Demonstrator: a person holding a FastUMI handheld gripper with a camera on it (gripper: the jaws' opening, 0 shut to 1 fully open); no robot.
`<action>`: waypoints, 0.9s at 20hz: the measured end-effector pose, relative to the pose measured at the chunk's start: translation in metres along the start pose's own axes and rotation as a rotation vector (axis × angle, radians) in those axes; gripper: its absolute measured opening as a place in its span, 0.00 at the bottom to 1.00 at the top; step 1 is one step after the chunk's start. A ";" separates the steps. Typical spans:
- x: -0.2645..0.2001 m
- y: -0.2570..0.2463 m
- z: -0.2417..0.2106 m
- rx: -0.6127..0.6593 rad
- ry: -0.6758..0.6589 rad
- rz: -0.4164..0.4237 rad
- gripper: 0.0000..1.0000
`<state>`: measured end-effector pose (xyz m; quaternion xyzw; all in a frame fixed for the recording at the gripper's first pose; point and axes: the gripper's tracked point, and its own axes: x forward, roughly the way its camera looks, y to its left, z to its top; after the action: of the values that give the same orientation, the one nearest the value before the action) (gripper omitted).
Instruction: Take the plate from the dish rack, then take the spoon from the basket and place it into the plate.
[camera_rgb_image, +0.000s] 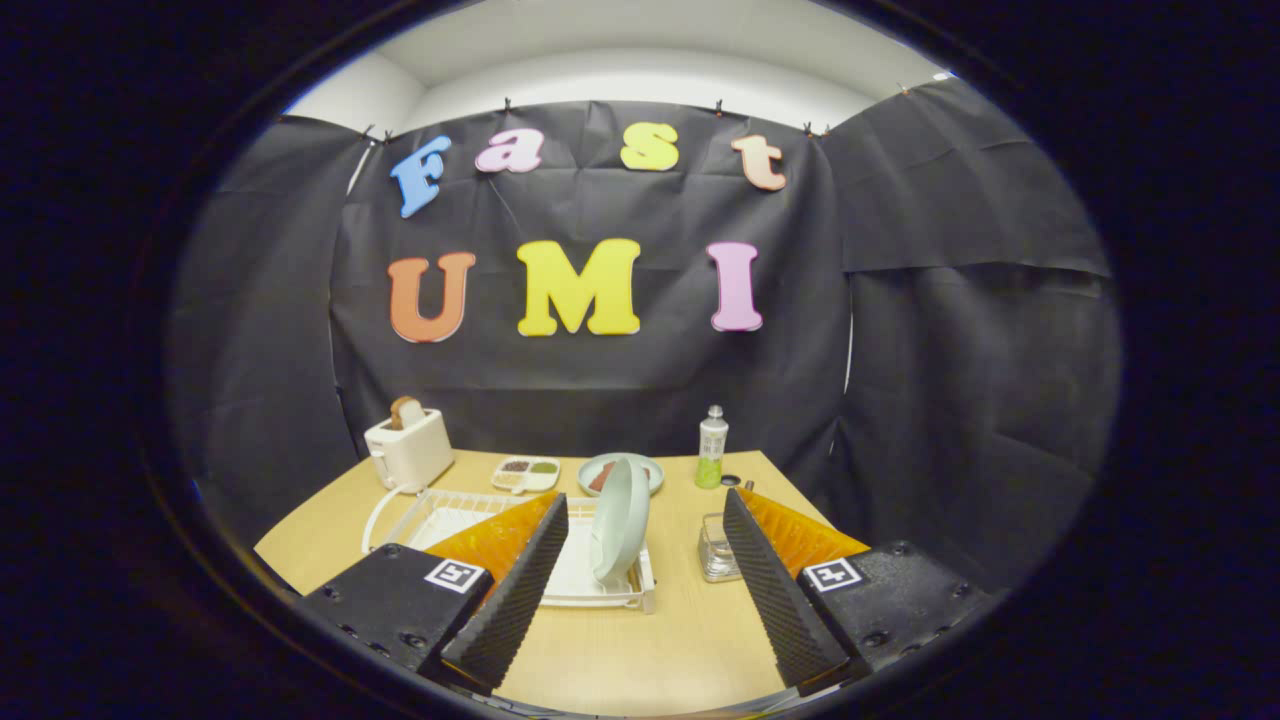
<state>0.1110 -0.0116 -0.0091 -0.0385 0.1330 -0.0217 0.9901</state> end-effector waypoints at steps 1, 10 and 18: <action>0.013 0.003 0.004 -0.009 0.039 -0.001 1.00; 0.136 0.017 0.025 -0.197 0.377 -0.069 0.90; 0.197 0.000 -0.002 -0.348 0.680 -0.226 0.76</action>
<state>0.3008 -0.0220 -0.0625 -0.2108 0.4501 -0.1193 0.8595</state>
